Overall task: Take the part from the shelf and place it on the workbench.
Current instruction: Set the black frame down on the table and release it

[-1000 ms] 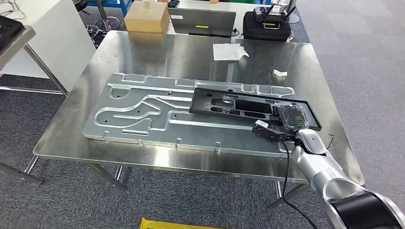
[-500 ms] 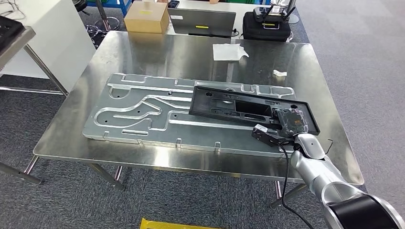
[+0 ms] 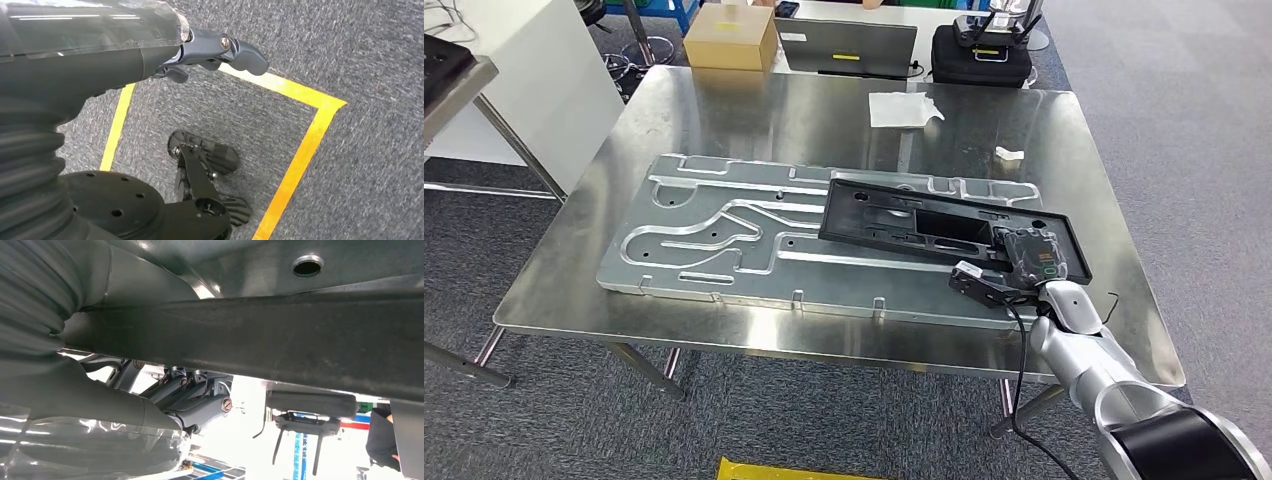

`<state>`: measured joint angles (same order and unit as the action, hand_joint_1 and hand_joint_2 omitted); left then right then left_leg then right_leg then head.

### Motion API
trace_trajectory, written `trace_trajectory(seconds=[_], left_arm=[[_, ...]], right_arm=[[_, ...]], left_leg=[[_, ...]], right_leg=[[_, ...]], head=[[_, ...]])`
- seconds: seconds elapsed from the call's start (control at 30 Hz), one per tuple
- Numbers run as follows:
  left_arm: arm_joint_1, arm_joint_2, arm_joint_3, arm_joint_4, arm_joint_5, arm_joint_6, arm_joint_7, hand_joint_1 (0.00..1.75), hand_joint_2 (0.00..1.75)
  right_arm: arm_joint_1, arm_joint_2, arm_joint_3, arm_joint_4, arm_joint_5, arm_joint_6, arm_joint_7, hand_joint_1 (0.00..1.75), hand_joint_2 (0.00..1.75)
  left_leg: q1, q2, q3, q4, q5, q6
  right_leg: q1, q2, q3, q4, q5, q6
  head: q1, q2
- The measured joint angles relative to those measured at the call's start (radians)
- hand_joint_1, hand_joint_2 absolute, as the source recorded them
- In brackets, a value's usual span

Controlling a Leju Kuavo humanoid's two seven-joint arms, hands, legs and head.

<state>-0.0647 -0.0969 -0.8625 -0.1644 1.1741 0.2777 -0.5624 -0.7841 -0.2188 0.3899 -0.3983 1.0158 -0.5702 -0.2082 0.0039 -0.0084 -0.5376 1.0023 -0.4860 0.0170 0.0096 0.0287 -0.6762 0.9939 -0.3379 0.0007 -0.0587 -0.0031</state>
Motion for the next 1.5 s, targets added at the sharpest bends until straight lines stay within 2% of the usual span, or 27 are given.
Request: trace_trajectory(seconds=[0.33,0.47,0.63,0.8,0.93,1.03,1.17,1.5], left_arm=[[0.000,0.000,0.000,0.000,0.000,0.000,0.000,0.00,1.75],[-0.001,0.000,-0.001,0.000,-0.004,-0.011,0.018,0.00,1.75],[-0.001,-0.001,-0.005,0.000,0.000,-0.039,0.069,0.00,1.75],[-0.001,-0.001,-0.005,0.000,0.008,-0.062,0.086,0.00,1.75],[-0.001,-0.001,-0.006,0.000,0.010,-0.068,0.089,0.00,1.75],[-0.001,-0.001,-0.007,0.000,0.016,-0.074,0.093,0.00,1.75],[0.002,-0.001,-0.007,0.000,0.024,-0.078,0.091,0.00,1.75],[0.003,-0.006,-0.007,0.000,0.030,-0.087,0.076,0.00,1.75]], right_arm=[[-0.002,0.001,0.000,0.005,0.000,0.000,0.000,1.75,1.75],[-0.002,0.001,0.000,0.006,-0.001,0.000,0.000,0.00,0.00],[-0.001,0.001,0.000,0.006,-0.010,0.000,0.003,0.00,0.00],[-0.001,-0.002,0.000,0.006,-0.013,-0.003,0.006,0.00,0.00],[0.000,-0.020,-0.006,0.000,-0.049,-0.027,-0.034,0.00,0.00],[-0.012,-0.040,-0.014,-0.023,-0.070,-0.007,-0.058,0.00,0.00],[-0.080,-0.067,-0.029,-0.069,-0.103,0.032,-0.075,0.00,0.00],[-0.254,-0.110,-0.059,-0.199,-0.234,0.209,-0.089,0.00,0.00]], left_leg=[[0.000,0.000,0.001,0.000,0.000,0.000],[0.000,0.000,0.001,0.000,0.000,0.000],[0.000,0.000,0.003,0.000,-0.001,0.000],[0.000,0.002,0.007,0.000,-0.002,-0.001],[0.000,0.006,0.007,0.000,-0.003,-0.002],[0.000,0.006,0.007,0.000,-0.002,-0.002],[0.000,0.005,0.005,0.000,-0.001,-0.002],[0.000,0.003,0.004,0.000,0.000,-0.003]], right_leg=[[0.000,0.000,0.001,0.000,0.000,0.000],[0.000,0.000,0.001,0.000,0.000,0.000],[0.001,0.001,0.002,0.000,0.000,0.000],[0.001,0.003,0.005,0.000,-0.001,-0.001],[-0.001,0.006,0.006,0.000,-0.001,-0.001],[-0.002,0.006,0.005,0.000,-0.001,-0.001],[-0.003,0.004,0.003,0.002,-0.001,-0.001],[-0.002,0.003,0.001,0.003,-0.001,-0.001]], head=[[0.000,0.000],[0.000,0.000],[0.000,0.000],[0.000,0.000],[0.000,0.000],[0.000,0.000],[0.000,0.000],[0.000,0.000]])
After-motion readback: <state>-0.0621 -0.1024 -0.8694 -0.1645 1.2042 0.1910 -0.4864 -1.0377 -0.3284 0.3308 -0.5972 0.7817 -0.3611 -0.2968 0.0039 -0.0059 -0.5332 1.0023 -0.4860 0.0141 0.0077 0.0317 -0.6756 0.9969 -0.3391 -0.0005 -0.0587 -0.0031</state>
